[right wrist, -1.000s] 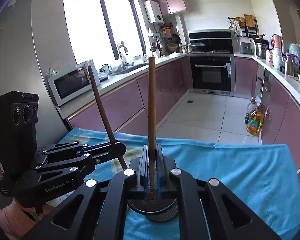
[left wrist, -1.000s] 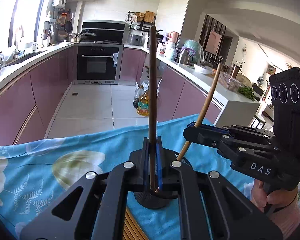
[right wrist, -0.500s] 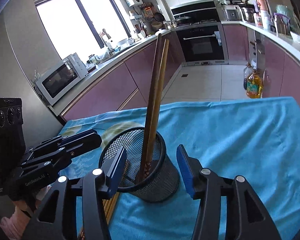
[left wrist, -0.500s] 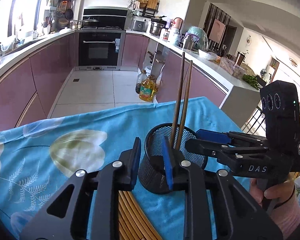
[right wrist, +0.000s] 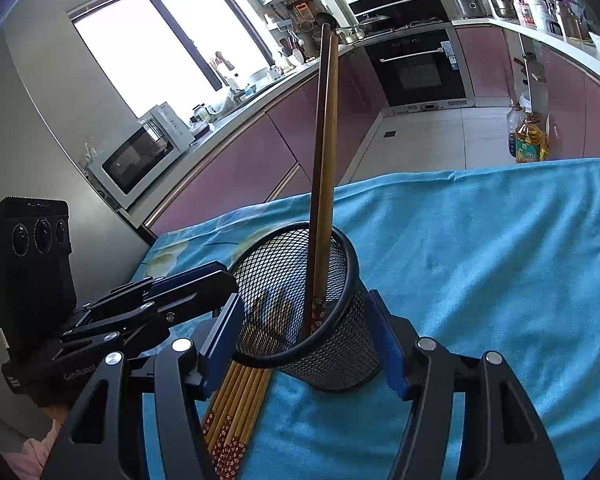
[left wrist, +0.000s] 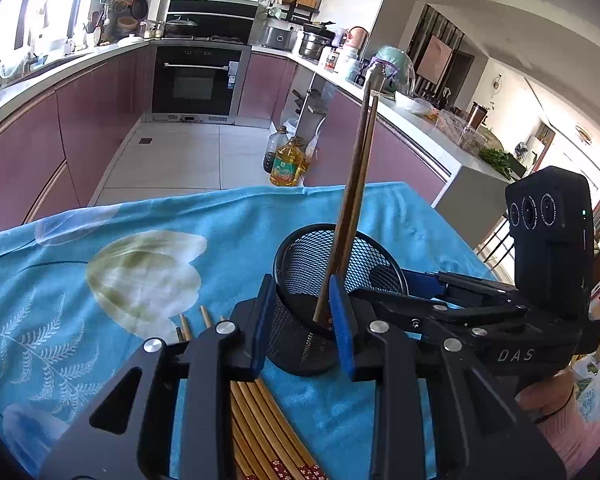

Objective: Organize utensils
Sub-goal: 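Open the left tool in the cup while the right tool releases, then withdraw both, then lower the left tool onto a remaining chopstick while the right tool lowers onto another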

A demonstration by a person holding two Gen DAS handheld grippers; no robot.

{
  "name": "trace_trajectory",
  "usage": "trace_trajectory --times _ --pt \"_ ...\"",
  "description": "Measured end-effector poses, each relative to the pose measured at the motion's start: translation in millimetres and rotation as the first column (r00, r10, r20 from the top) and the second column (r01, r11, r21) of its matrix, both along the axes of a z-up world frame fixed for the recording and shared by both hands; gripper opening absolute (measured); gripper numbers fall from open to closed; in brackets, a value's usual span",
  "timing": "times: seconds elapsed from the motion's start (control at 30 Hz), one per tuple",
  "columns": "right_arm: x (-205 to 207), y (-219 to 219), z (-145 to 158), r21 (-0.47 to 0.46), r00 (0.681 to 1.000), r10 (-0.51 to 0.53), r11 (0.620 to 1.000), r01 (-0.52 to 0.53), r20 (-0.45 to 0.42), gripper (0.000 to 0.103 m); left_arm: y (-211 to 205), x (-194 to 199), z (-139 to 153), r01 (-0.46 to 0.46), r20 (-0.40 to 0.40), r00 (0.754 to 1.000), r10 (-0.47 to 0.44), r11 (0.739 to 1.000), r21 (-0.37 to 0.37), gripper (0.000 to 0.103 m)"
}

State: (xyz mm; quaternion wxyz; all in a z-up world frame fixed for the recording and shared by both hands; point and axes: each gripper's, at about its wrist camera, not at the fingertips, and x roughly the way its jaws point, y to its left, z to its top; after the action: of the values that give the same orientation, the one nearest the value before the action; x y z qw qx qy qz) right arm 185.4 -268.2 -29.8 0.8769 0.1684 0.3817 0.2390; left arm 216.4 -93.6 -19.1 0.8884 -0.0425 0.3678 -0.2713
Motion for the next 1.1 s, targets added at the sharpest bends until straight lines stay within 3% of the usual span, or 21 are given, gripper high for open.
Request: trace_trajectory --times 0.13,0.37,0.53,0.73,1.1 --pt "-2 -1 3 -0.014 1.0 -0.021 1.0 0.021 0.005 0.061 4 -3 -2 -0.021 -0.006 1.0 0.021 1.0 0.006 0.027" --pt "-42 -8 18 -0.119 0.991 -0.075 0.989 0.088 0.112 0.061 31 -35 2 -0.082 0.097 0.992 0.08 0.996 0.021 0.04" --pt "-69 5 10 -0.14 0.994 -0.004 0.99 0.02 0.11 0.061 55 -64 -6 -0.133 0.128 0.984 0.124 0.989 0.065 0.046" --pt "-78 49 -19 -0.185 0.993 0.114 0.977 -0.105 0.039 0.058 72 -91 -39 -0.139 0.067 0.989 0.131 0.983 0.122 0.047" --pt "-72 88 -47 -0.226 0.987 0.156 0.961 -0.161 -0.039 0.031 69 -104 -78 -0.108 -0.04 0.993 0.115 0.984 0.144 0.045"
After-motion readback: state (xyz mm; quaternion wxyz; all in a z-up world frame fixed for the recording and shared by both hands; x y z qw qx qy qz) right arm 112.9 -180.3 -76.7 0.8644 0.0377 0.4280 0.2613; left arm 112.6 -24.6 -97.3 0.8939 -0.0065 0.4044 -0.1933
